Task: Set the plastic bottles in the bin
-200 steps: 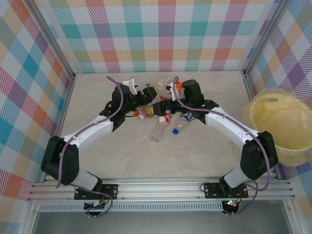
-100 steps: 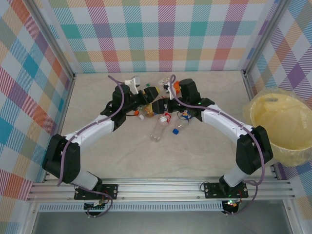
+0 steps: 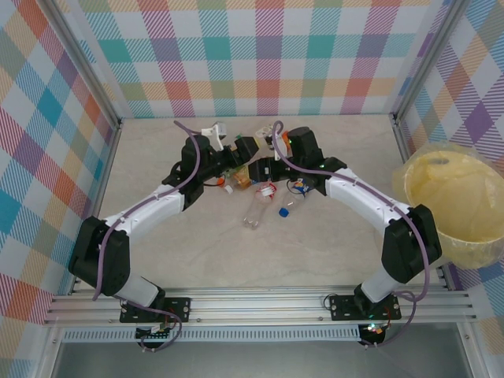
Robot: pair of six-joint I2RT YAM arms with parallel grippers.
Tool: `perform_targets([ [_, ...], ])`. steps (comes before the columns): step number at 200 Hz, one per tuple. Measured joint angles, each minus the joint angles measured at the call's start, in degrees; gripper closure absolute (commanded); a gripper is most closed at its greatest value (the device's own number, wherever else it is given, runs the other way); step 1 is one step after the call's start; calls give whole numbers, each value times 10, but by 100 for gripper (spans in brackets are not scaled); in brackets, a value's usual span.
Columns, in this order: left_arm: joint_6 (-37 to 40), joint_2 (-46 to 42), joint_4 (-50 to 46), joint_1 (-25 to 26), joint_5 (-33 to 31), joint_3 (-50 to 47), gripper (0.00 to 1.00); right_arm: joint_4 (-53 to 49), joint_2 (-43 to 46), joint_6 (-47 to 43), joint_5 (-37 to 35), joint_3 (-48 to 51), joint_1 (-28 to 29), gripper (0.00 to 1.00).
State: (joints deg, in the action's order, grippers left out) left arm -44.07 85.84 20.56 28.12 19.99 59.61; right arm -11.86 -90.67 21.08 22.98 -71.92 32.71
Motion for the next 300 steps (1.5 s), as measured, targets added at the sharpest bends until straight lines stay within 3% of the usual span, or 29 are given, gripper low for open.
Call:
perform_targets([
  [44,0,-40,-27,-6,-29,4,0,-53,31,-15,-73,0,-24,45],
  [90,0,-120,-95,-9,-161,-3,0,-115,130,-56,-155,-9,-83,46],
  [128,0,-115,-146,-13,-226,-10,0,-157,209,-91,-226,-43,-134,46],
  [163,0,-93,-182,-14,-249,-9,0,-209,257,-105,-293,-74,-191,47],
  [214,-16,-78,-211,-17,-268,-9,0,-280,304,-111,-350,-96,-327,48],
  [300,-33,-58,-250,-29,-274,7,0,-380,328,-130,-489,-142,-440,49],
])
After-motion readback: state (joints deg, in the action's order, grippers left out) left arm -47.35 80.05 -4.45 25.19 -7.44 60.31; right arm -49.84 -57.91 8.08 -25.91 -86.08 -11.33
